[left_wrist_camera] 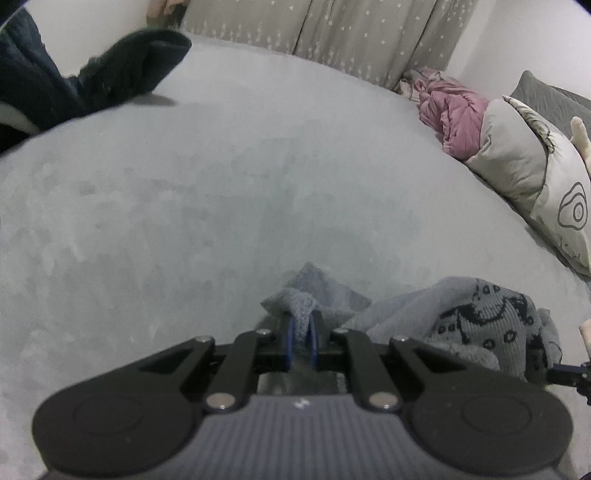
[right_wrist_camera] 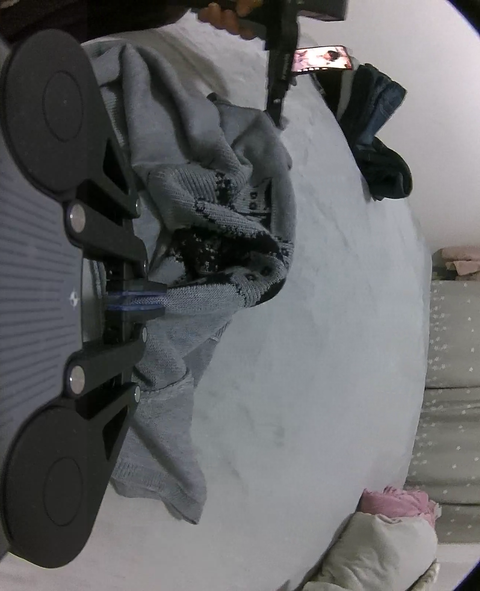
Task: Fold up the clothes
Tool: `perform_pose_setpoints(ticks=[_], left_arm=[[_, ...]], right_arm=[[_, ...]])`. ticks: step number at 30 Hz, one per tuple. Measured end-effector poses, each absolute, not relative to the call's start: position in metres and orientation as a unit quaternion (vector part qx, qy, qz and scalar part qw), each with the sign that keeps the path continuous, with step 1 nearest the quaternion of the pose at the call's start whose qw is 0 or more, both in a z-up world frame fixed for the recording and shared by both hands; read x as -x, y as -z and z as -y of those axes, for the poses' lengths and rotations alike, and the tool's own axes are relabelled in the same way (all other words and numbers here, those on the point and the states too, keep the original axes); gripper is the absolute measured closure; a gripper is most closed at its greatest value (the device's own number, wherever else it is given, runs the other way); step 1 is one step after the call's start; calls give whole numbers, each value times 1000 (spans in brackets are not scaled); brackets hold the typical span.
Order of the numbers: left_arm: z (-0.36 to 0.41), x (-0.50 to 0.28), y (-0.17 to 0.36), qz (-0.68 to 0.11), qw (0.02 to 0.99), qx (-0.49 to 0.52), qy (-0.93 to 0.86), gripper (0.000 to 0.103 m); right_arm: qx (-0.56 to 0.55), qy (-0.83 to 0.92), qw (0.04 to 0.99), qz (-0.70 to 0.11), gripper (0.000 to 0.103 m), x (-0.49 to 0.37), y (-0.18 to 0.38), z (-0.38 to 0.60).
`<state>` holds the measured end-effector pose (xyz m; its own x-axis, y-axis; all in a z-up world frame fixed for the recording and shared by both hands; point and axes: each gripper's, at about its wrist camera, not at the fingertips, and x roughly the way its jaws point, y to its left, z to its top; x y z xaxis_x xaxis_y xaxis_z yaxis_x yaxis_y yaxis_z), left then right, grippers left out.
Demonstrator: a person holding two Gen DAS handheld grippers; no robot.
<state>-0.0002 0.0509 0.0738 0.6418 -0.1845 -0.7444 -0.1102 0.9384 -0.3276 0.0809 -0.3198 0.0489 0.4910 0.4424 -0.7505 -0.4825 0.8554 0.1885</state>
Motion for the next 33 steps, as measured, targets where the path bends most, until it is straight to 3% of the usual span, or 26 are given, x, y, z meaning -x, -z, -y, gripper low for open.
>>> perform_pose_setpoints(ticks=[1, 3, 5, 6, 8, 10, 14, 20, 25, 28, 30, 32, 33], left_arm=[[-52, -1, -72, -424, 888, 179, 21, 80], [-54, -3, -70, -424, 887, 182, 20, 58], [-54, -6, -69, -424, 885, 191, 25, 49], [-54, -7, -68, -425, 884, 194, 26, 40], [-56, -11, -64, -427, 879, 209, 31, 32], [-57, -16, -60, -429, 876, 219, 37, 32], [-55, -25, -55, -432, 872, 225, 45, 32], [-53, -39, -45, -442, 866, 228, 51, 31], [-46, -49, -40, -448, 867, 214, 55, 39], [-44, -51, -40, -445, 870, 207, 53, 53], [-42, -52, -40, -442, 873, 201, 51, 78], [-42, -51, -41, -437, 875, 203, 51, 86], [-42, -50, -42, -434, 876, 205, 51, 88]], right_arm=[[12, -268, 864, -426, 90, -80, -49, 322], [-6, -265, 867, -423, 81, -80, -50, 326], [-25, -255, 871, -420, 70, -83, -50, 331], [-33, -251, 872, -419, 69, -84, -49, 332], [-56, -242, 874, -418, 67, -89, -47, 336], [-80, -235, 875, -415, 64, -94, -47, 340], [-118, -228, 878, -403, 50, -107, -46, 343], [-130, -227, 875, -406, 40, -128, -33, 329], [-134, -224, 871, -417, 39, -140, -12, 315], [-139, -220, 875, -409, 42, -143, 1, 309], [-135, -213, 885, -391, 57, -141, 5, 305], [-140, -217, 887, -382, 84, -140, 4, 305], [-144, -219, 888, -377, 91, -138, 3, 305]])
